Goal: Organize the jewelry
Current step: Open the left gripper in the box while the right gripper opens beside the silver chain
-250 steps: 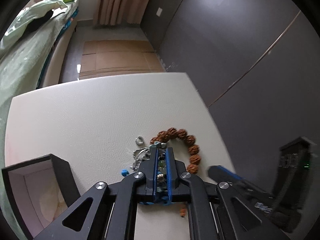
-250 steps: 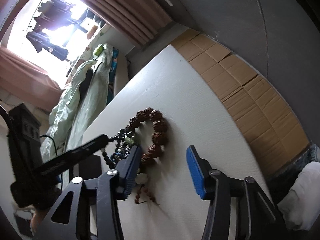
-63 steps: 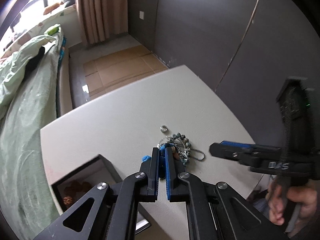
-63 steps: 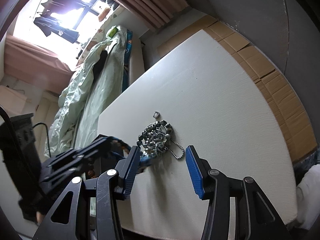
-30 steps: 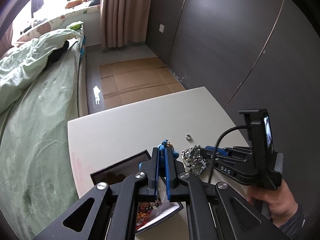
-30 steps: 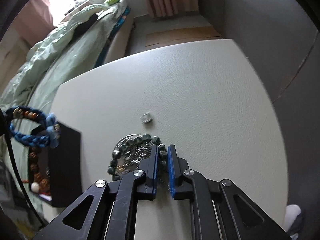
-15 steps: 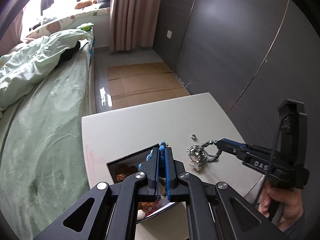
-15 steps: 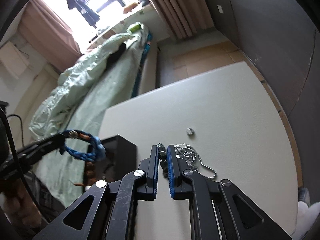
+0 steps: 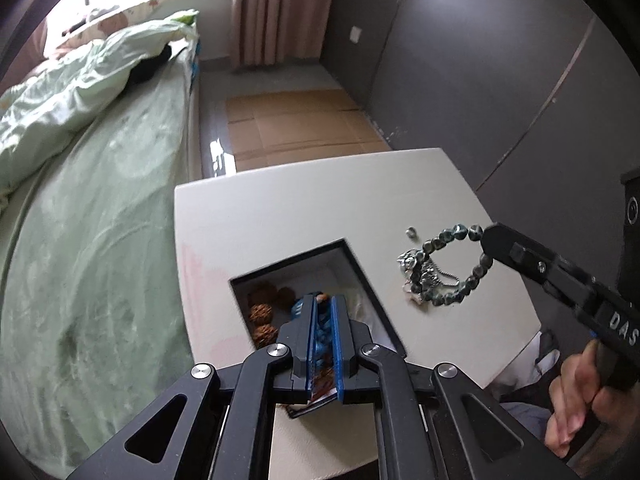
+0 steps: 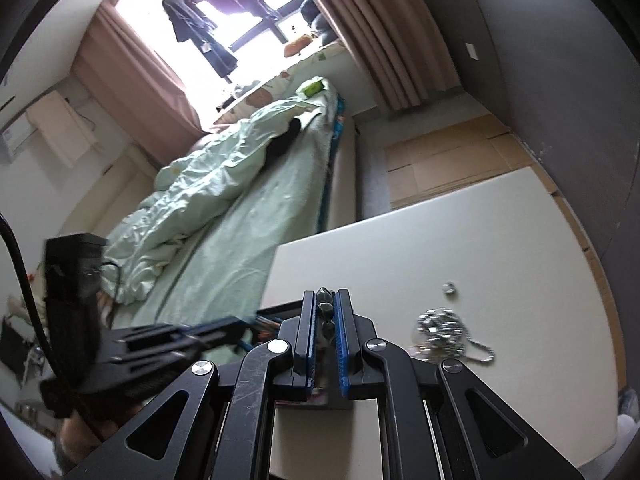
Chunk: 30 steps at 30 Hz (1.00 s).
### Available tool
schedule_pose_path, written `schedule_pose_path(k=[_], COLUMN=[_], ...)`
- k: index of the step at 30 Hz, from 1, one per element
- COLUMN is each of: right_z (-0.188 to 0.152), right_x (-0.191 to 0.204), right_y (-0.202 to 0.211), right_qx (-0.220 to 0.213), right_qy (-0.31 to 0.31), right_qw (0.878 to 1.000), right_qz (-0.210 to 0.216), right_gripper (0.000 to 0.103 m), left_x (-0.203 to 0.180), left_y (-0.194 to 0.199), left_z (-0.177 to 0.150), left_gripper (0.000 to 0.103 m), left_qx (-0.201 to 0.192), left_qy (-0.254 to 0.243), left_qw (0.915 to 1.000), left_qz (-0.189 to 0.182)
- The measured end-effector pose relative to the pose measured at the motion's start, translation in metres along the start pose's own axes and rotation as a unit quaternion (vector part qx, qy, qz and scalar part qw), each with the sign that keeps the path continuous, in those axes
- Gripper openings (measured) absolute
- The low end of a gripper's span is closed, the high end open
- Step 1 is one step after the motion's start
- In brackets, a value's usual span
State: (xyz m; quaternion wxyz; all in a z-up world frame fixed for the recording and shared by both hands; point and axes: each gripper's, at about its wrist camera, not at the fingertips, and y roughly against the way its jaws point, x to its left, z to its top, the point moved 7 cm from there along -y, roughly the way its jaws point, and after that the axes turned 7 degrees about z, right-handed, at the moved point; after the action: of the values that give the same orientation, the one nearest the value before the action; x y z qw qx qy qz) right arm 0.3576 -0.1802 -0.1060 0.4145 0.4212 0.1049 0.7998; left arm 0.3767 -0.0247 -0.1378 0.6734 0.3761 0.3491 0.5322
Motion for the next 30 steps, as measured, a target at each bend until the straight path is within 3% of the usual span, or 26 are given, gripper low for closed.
schedule_pose_path(k=[3,5,6,14,16,17,18,20,30], right_z=[-0.003,-0.006,-0.007,-0.014,-0.015,-0.014,-0.014,-0.013,-0.016], right_x=[0.011,0.019,0.023,0.037,0.030,0.027,0.024,0.016,-0.034], right_y=[-0.011,-0.018,-0.021,-0.043,-0.045,-0.044,-0.041,-0.031,0.005], right_qx=[0.008,0.011,0.013,0.027,0.036,0.036,0.030,0.018,0.008], right_qy=[0.000,0.003,0.005,0.004,-0.008,-0.014,-0.021,-0.029,-0.077], right_qw=[1.000,1.000,1.000,0.999,0.999,0.999,0.999,0.999,0.997], right_qz=[0.011,0.018,0.021,0.027,0.015,0.013,0.013,0.009,-0.008], right_gripper=[0.010,0.010,0.010,0.010,0.028,0.052,0.065,0.065,0.065], left_x=[0.014,0.024,0.030,0.047,0.048,0.049,0.048,0.045,0.000], left_y=[0.004,0.010,0.015,0.031,0.035,0.037,0.038,0.041,0.031], left_z=[-0.001,-0.001,-0.001,-0.005,-0.004,-0.003,-0.002,-0.001,0.006], left_gripper=[0.030,0.061,0.064,0.066,0.070,0.075,0.077,0.081,0.081], left_qx=[-0.003,-0.014,-0.024,-0.041,-0.048,-0.051,-0.055,-0.064,-0.061], left_qy=[0.020,0.033,0.039,0.055,0.057,0.058,0.059,0.060,0.026], left_qw=[0.9998,0.9993,0.9989,0.9975,0.9970,0.9968,0.9965,0.9960,0.9978], left_qz=[0.003,0.009,0.013,0.015,0.021,0.020,0.019,0.018,-0.002])
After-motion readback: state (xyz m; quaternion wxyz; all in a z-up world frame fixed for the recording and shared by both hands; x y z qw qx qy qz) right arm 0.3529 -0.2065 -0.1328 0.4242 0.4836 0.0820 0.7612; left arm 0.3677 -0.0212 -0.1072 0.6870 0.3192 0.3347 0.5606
